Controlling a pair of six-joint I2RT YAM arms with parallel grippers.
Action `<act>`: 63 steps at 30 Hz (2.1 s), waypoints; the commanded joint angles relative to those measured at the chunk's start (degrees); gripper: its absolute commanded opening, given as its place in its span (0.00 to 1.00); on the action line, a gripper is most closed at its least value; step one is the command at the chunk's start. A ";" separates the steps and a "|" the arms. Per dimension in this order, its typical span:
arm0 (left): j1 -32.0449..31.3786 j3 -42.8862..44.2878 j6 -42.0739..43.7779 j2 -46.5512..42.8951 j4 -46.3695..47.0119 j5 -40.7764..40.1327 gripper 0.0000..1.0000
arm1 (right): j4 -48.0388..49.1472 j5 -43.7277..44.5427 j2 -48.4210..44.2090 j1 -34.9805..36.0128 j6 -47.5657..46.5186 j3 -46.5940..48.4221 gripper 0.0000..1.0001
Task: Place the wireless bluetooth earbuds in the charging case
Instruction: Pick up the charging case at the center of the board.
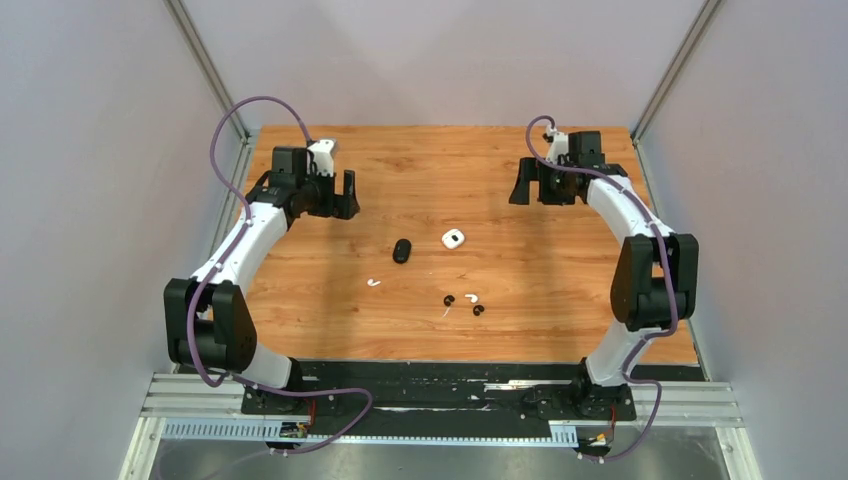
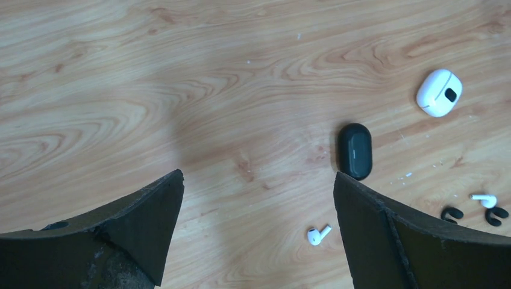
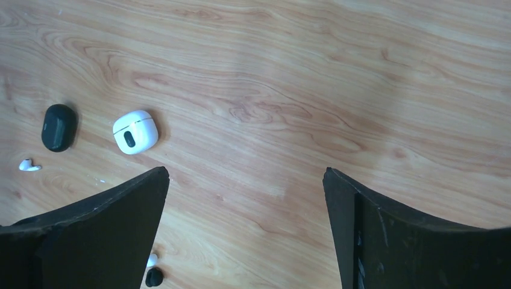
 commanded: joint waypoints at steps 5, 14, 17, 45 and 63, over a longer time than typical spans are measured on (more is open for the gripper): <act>0.04 -1.51 2.11 -3.03 1.28 6.13 1.00 | -4.38 -29.82 11.29 0.68 -15.18 14.32 0.98; 0.04 0.16 3.20 -2.95 0.47 12.16 1.00 | -14.76 -34.34 22.03 8.95 -46.50 22.82 0.76; 0.04 0.16 4.12 -3.58 -1.03 15.51 1.00 | -16.05 -32.21 23.10 11.95 -60.82 22.61 0.76; 0.04 -0.04 4.67 -3.00 -1.95 16.36 1.00 | -18.55 -23.00 28.69 19.38 -86.99 18.23 0.70; -0.96 12.13 -8.94 11.19 15.31 25.61 0.93 | 8.12 -16.76 12.39 18.70 -59.66 9.76 0.00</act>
